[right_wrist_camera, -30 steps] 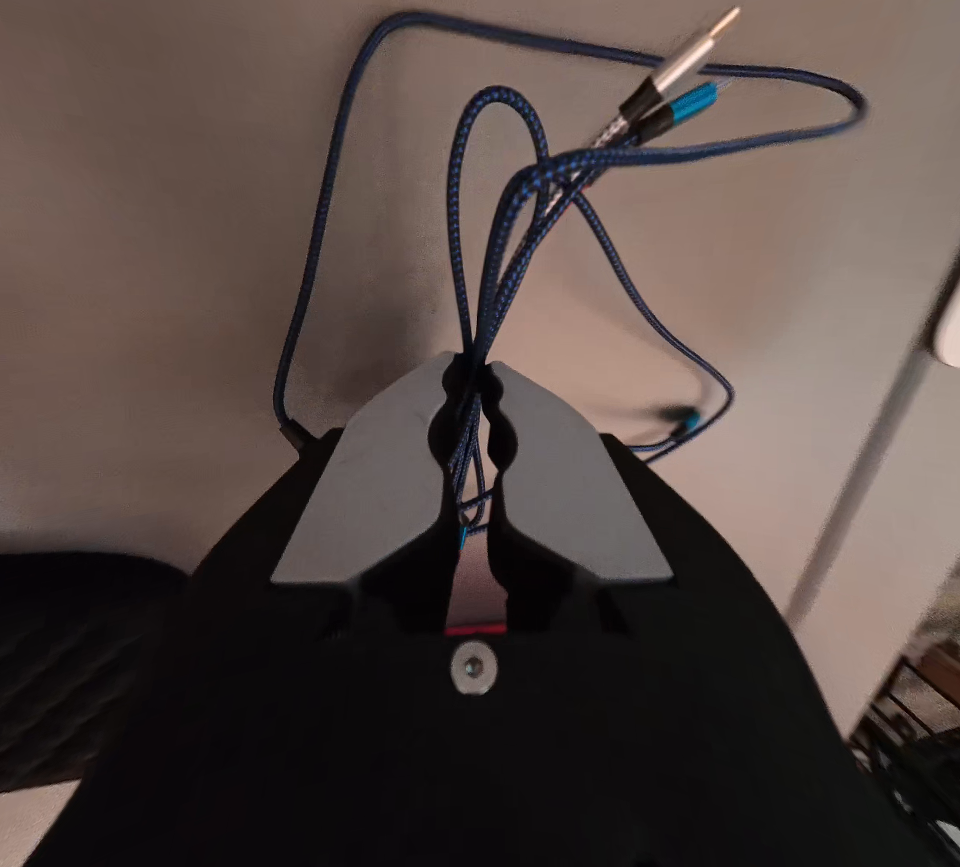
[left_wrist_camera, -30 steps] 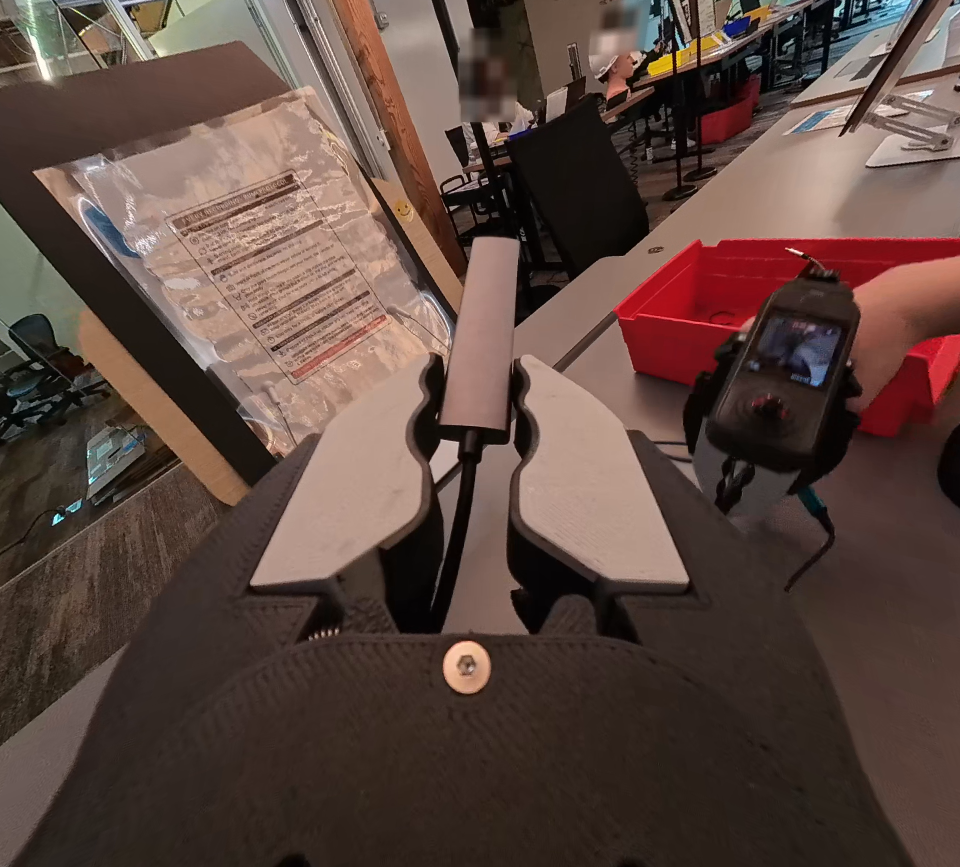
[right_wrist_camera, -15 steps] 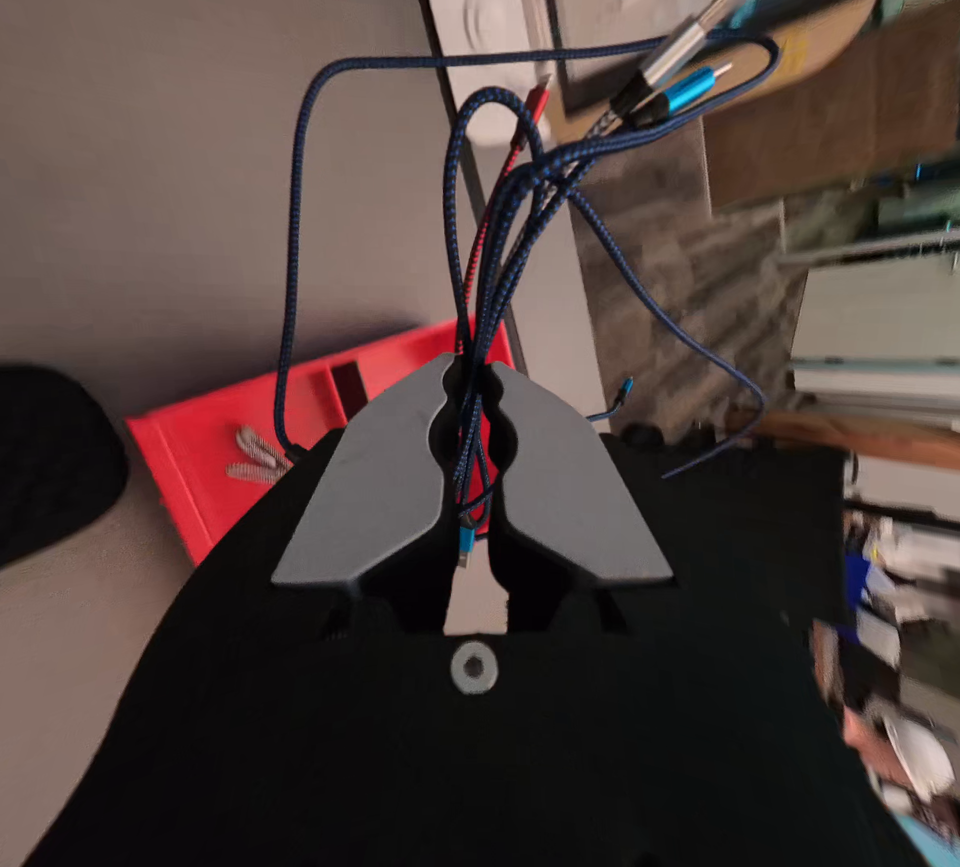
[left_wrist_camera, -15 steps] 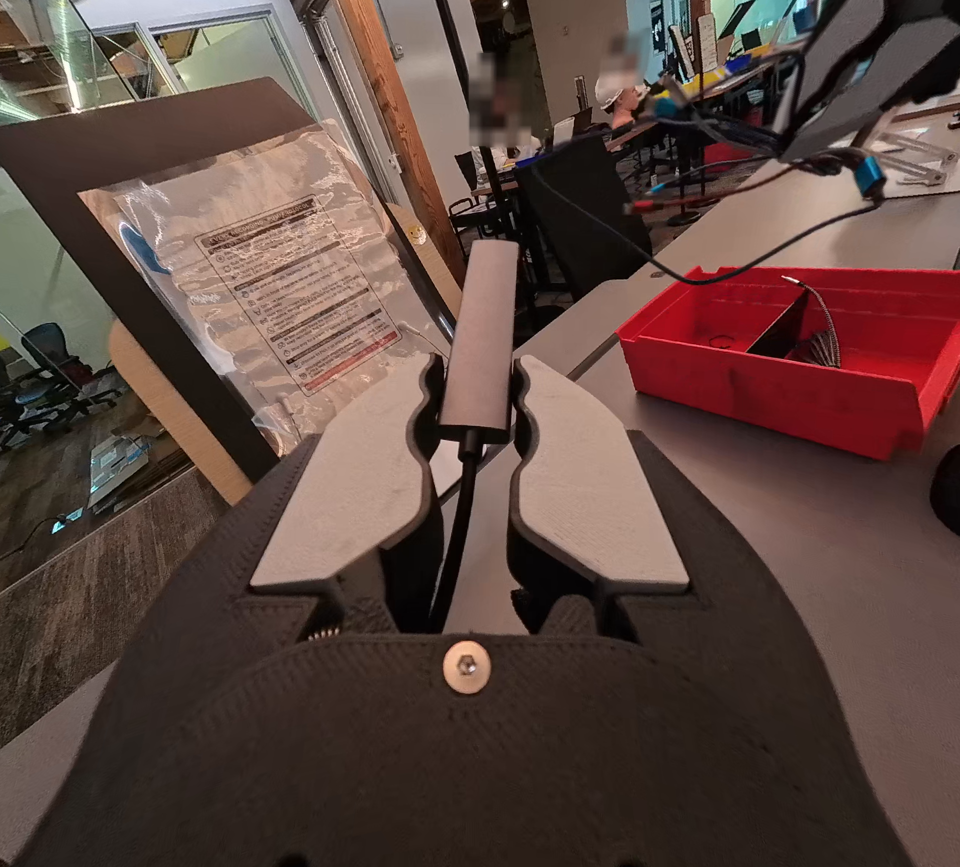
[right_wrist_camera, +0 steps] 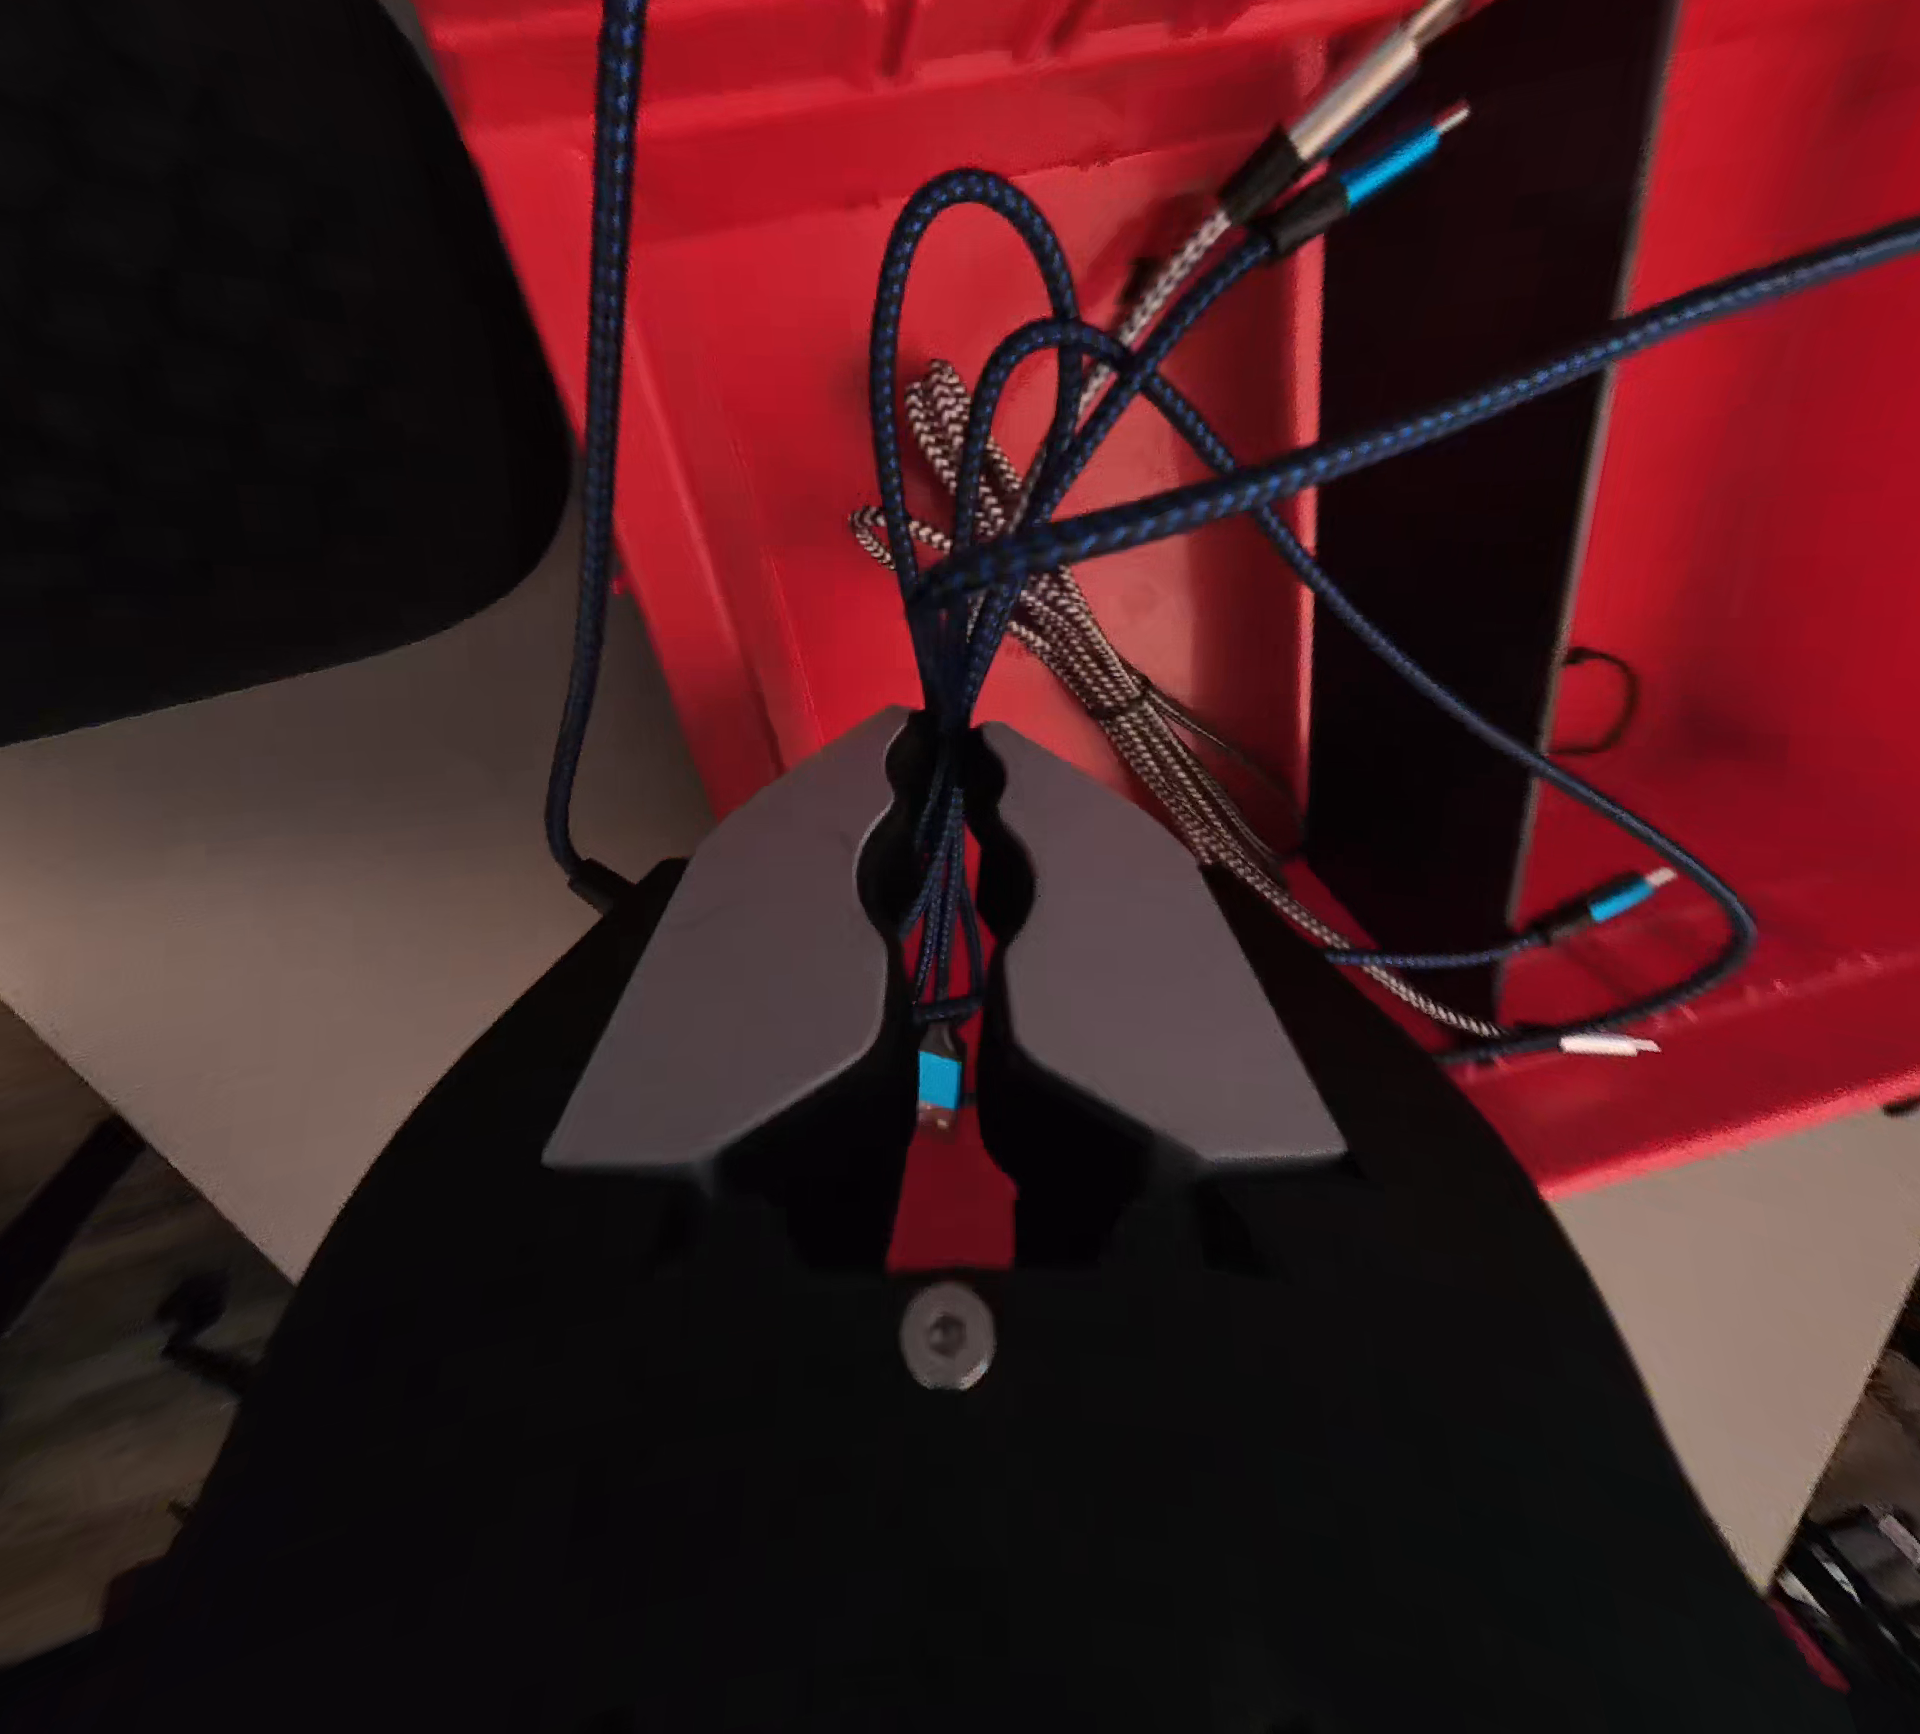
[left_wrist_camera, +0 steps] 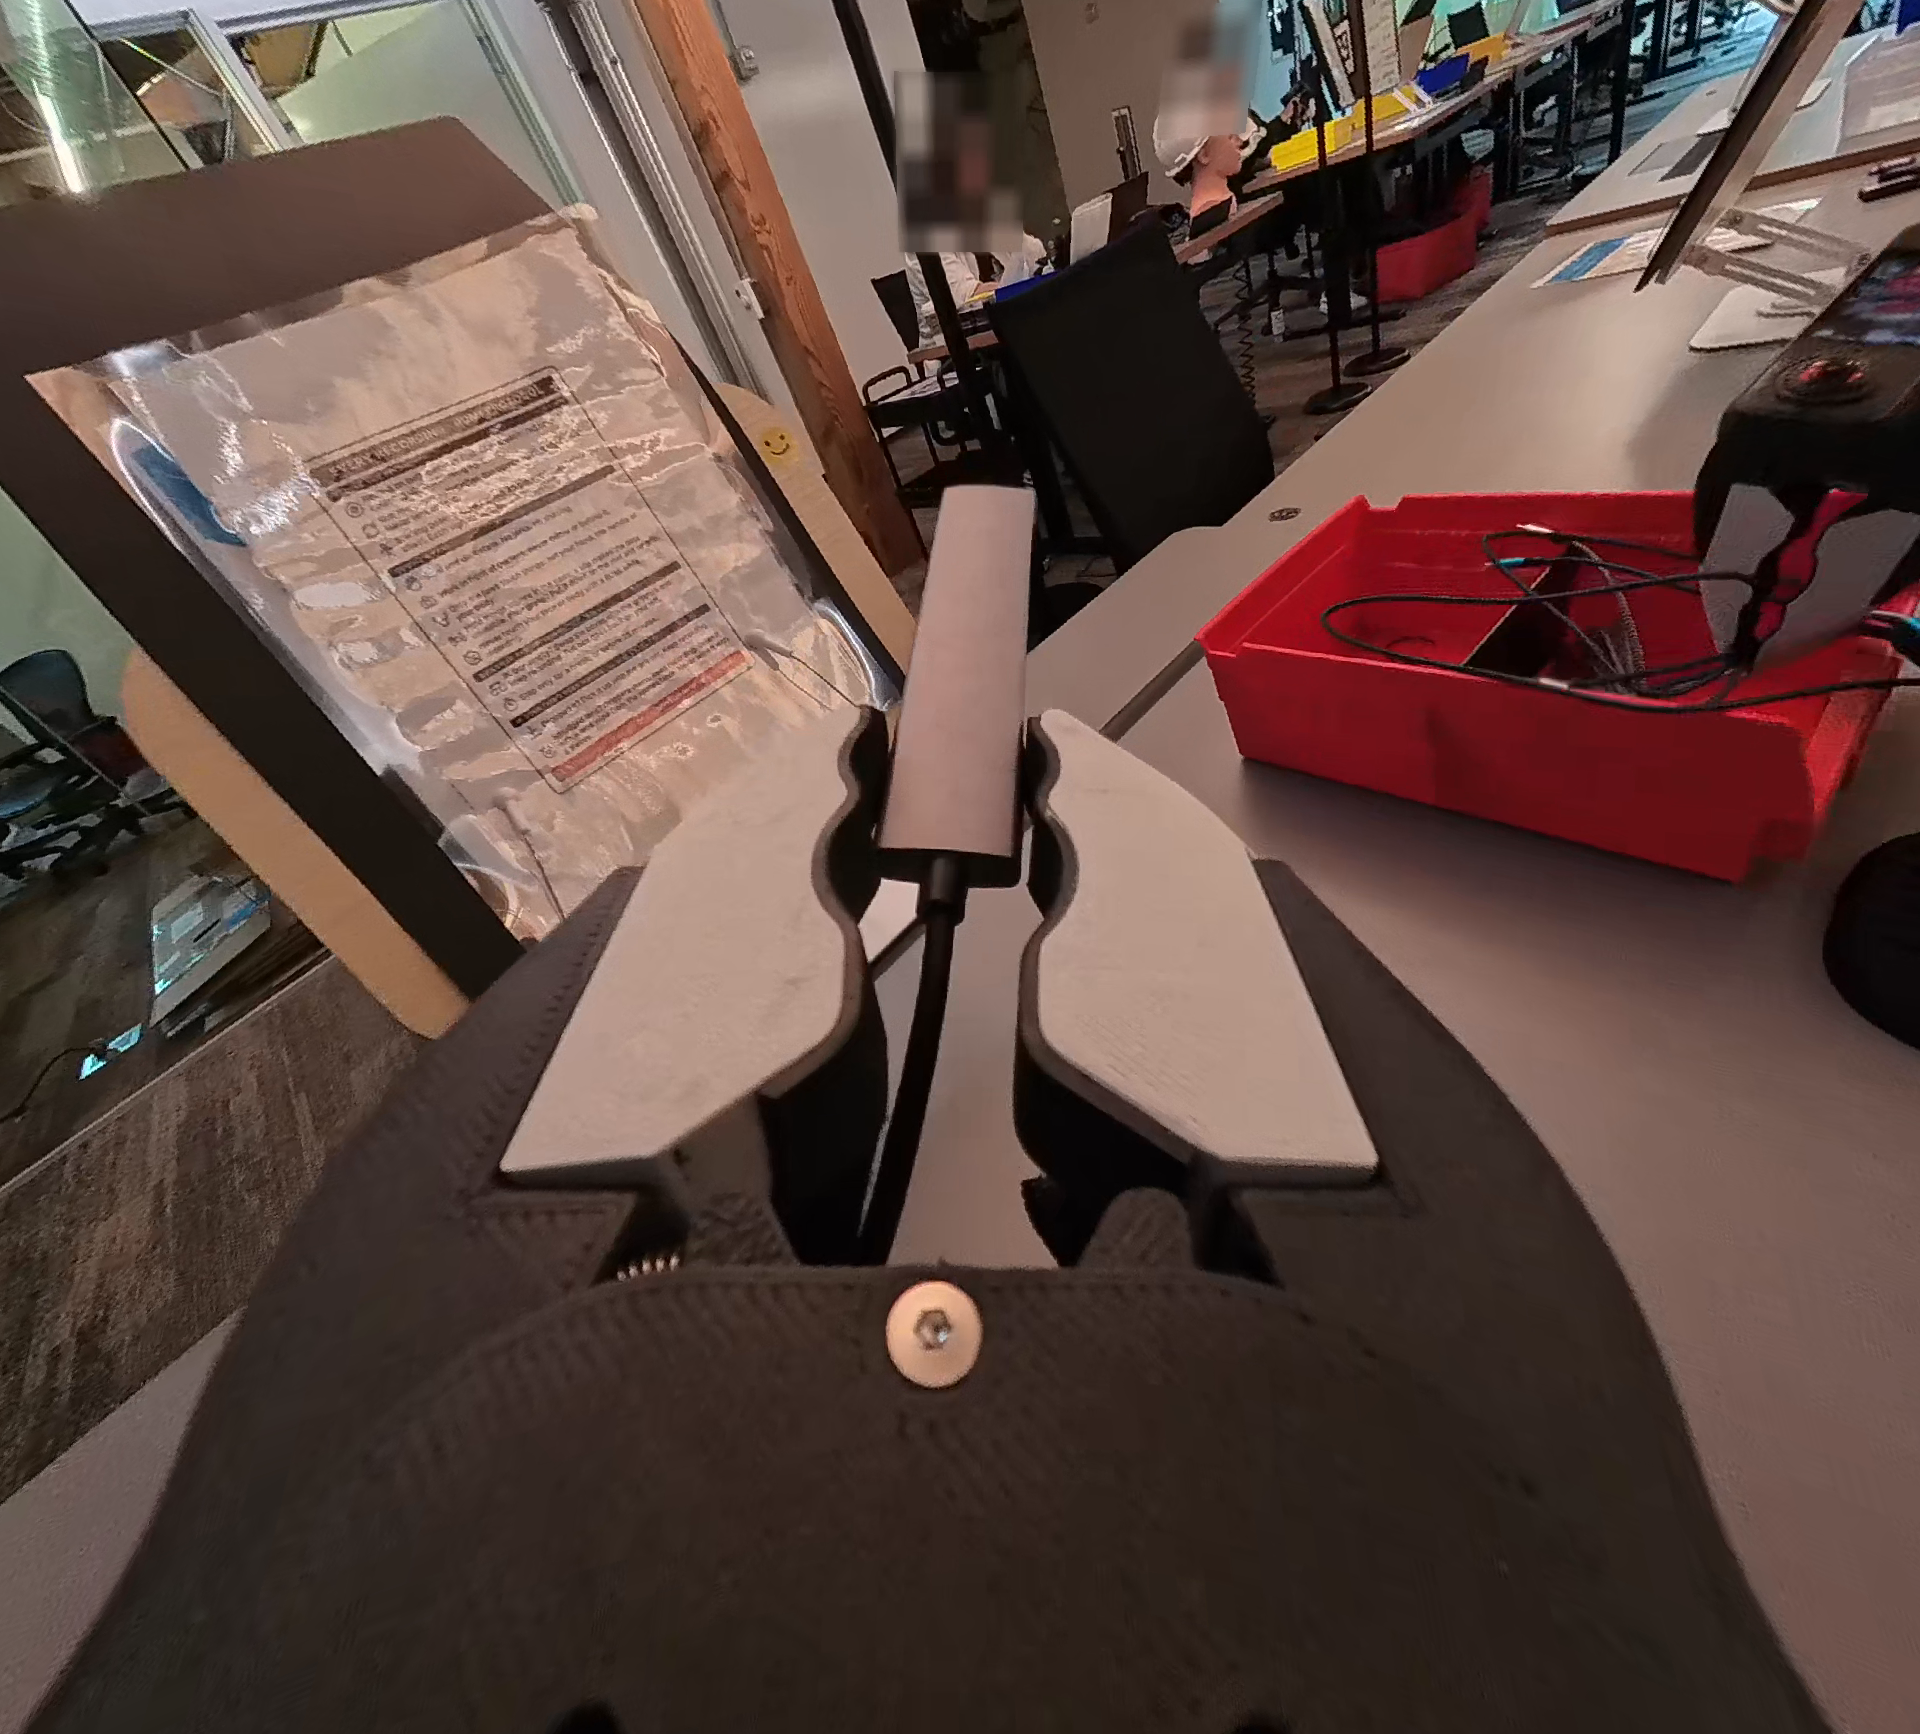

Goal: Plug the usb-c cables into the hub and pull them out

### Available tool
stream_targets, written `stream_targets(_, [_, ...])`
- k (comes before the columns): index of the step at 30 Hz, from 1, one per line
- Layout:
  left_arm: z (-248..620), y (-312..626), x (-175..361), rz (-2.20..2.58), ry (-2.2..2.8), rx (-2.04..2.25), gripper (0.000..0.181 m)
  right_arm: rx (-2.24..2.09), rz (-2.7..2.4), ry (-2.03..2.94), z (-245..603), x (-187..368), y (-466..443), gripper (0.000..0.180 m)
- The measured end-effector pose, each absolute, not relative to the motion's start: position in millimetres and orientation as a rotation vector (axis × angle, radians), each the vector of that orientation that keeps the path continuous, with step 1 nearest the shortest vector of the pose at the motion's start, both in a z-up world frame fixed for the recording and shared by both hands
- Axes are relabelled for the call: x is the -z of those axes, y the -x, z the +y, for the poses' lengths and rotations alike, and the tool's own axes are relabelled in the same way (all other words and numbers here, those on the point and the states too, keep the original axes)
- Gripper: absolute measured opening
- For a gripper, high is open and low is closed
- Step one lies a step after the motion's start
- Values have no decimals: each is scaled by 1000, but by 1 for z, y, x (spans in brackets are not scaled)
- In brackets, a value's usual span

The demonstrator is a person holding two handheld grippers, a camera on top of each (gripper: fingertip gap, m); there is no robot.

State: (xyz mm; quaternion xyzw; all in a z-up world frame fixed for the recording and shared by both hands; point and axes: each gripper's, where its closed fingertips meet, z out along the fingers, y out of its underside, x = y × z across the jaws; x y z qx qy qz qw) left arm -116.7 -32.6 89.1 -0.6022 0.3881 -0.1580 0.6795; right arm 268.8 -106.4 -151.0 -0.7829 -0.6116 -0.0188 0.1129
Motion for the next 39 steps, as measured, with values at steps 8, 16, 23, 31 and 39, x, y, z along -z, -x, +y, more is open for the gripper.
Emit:
stream_targets(8, [-31,112,-83,892,1367,345,25,64,-1872,2295,-83,177,-266,8])
stream_targets(16, [-34,115,-85,896,1363,359,25,48,-1632,2391,-73,172,-277,26])
stream_targets(23, [-53,79,-56,1124,1383,515,25,92,-1401,2175,-67,72,-260,32])
stream_targets(31, [-86,22,-13,1401,1240,455,25,-26,-1642,1416,-109,-22,-43,53])
stream_targets(39, [-106,-5,4,1464,1215,451,25,47,-1808,1546,-90,20,-16,24])
